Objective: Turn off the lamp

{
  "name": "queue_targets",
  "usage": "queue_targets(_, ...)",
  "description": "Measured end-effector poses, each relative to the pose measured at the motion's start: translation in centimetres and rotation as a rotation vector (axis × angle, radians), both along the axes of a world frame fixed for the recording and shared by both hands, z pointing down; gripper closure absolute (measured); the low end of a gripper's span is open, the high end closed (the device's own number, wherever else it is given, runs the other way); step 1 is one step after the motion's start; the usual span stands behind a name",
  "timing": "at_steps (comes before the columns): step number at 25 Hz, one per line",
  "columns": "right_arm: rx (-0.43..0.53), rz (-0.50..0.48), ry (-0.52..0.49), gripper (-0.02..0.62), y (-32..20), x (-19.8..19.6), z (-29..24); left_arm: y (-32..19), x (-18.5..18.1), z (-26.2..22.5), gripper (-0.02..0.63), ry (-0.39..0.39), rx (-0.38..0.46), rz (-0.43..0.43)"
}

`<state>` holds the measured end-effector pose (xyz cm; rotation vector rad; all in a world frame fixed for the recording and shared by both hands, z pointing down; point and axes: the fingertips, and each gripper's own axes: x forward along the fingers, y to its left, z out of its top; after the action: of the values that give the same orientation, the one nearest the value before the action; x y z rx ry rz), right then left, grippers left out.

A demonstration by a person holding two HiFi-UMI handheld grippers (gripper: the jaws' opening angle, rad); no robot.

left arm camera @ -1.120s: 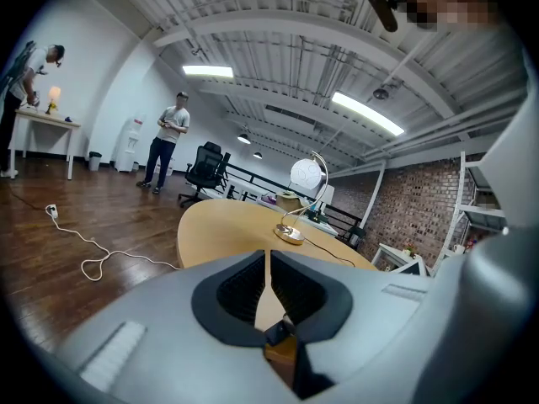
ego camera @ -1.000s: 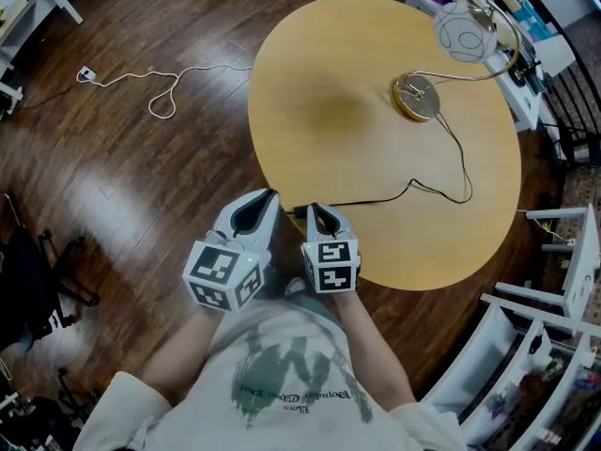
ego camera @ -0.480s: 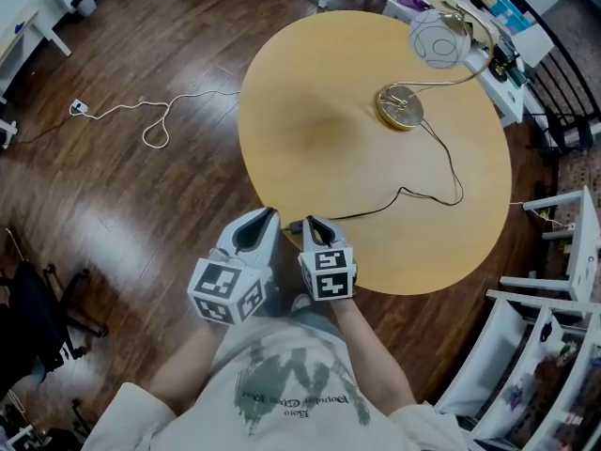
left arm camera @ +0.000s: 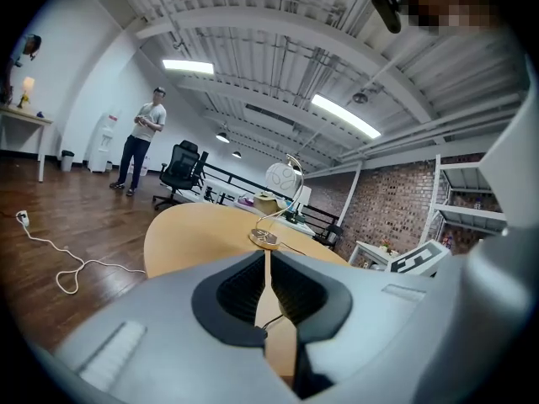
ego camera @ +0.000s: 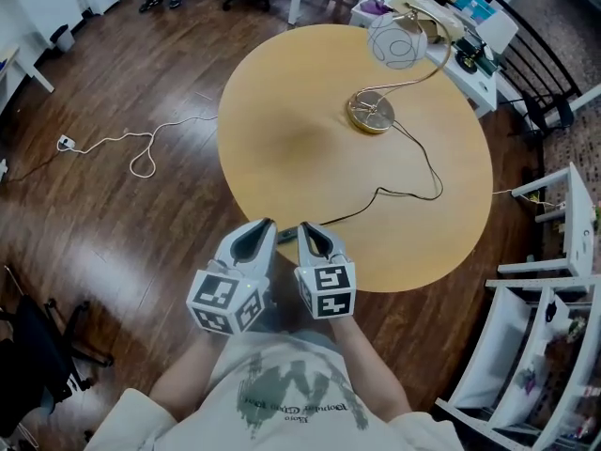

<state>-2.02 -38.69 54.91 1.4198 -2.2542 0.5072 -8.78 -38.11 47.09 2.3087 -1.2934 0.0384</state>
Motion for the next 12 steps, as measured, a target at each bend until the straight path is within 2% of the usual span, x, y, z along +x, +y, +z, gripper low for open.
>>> queue_targets(7, 0.167, 0.04, -0.059, 0.594, 2.5, 3.2, -7.6, 2.3, 3.9, -2.8, 0.606, -0.012, 0.062, 0.022)
queue_targets(12, 0.244, 0.057, -0.091, 0.594, 5.8, 6.3, -11.6, 5.0, 7.2, -4.6, 0.606, -0.009, 0.097, 0.036)
